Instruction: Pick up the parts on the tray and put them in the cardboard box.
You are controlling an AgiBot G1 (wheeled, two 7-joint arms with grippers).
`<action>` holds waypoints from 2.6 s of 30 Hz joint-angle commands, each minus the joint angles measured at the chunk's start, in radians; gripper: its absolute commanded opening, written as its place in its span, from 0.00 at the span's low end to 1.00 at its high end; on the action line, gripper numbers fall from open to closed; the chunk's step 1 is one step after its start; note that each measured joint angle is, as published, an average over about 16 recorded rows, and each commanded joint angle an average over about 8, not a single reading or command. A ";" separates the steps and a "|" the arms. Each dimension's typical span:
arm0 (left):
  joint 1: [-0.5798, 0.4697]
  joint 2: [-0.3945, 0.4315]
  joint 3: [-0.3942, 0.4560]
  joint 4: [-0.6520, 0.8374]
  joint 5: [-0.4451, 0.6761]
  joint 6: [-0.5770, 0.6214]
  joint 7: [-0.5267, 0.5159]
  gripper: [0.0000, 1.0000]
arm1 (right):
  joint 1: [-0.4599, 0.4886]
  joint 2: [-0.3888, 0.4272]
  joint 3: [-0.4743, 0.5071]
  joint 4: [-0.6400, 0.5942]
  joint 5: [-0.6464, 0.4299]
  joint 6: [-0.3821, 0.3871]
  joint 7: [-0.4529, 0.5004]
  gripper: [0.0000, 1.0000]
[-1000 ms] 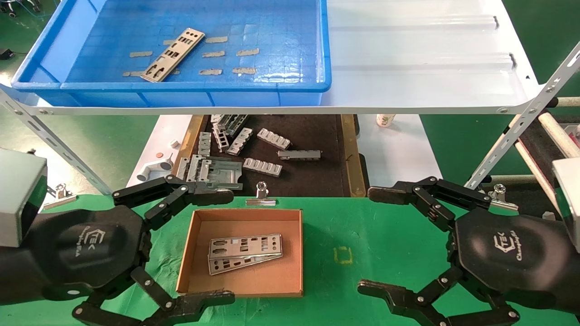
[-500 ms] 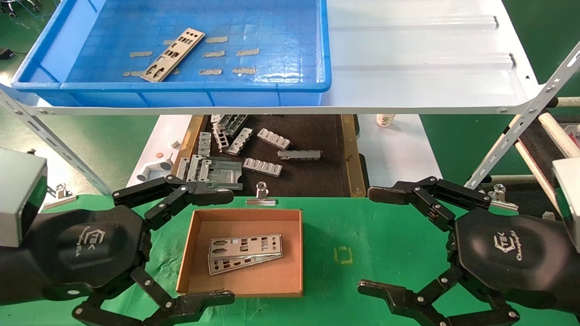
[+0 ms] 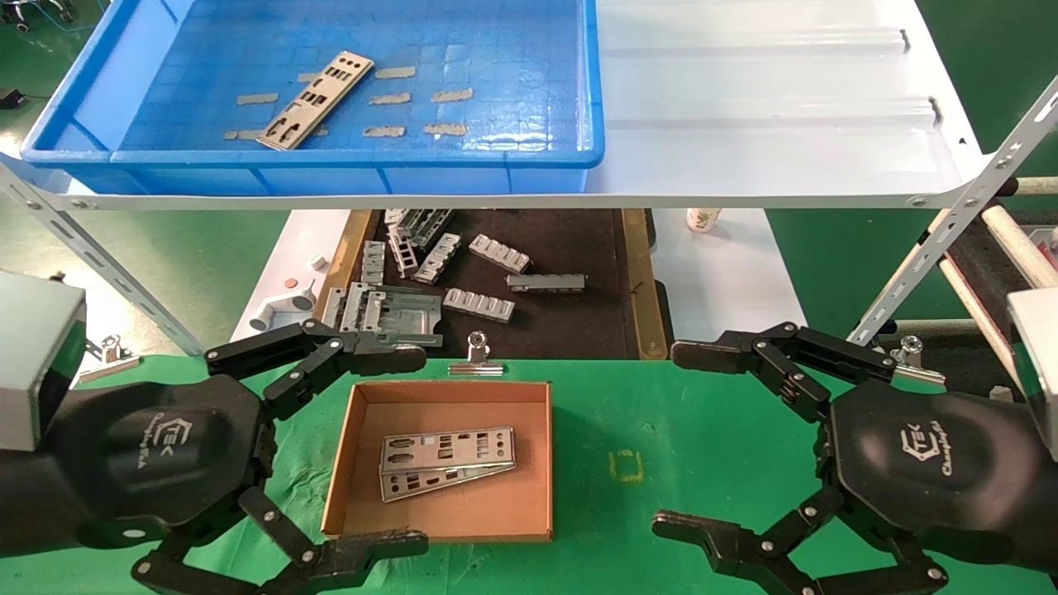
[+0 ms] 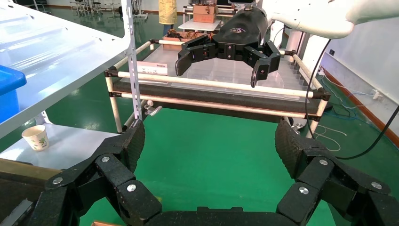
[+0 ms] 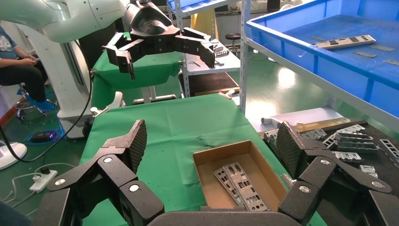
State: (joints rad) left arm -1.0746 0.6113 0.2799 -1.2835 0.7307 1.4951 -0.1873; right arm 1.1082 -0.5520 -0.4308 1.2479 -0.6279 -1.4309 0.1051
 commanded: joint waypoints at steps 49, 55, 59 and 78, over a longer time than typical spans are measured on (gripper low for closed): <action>0.000 0.000 0.000 0.000 0.000 0.000 0.000 1.00 | 0.000 0.000 0.000 0.000 0.000 0.000 0.000 1.00; 0.000 0.000 0.000 0.000 0.000 0.000 0.000 1.00 | 0.000 0.000 0.000 0.000 0.000 0.000 0.000 1.00; 0.000 0.000 0.000 0.000 0.000 0.000 0.000 1.00 | 0.000 0.000 0.000 0.000 0.000 0.000 0.000 1.00; 0.000 0.000 0.000 0.000 0.000 0.000 0.000 1.00 | 0.000 0.000 0.000 0.000 0.000 0.000 0.000 1.00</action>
State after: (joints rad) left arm -1.0746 0.6113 0.2799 -1.2835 0.7307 1.4951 -0.1873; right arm 1.1082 -0.5521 -0.4308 1.2479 -0.6279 -1.4309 0.1051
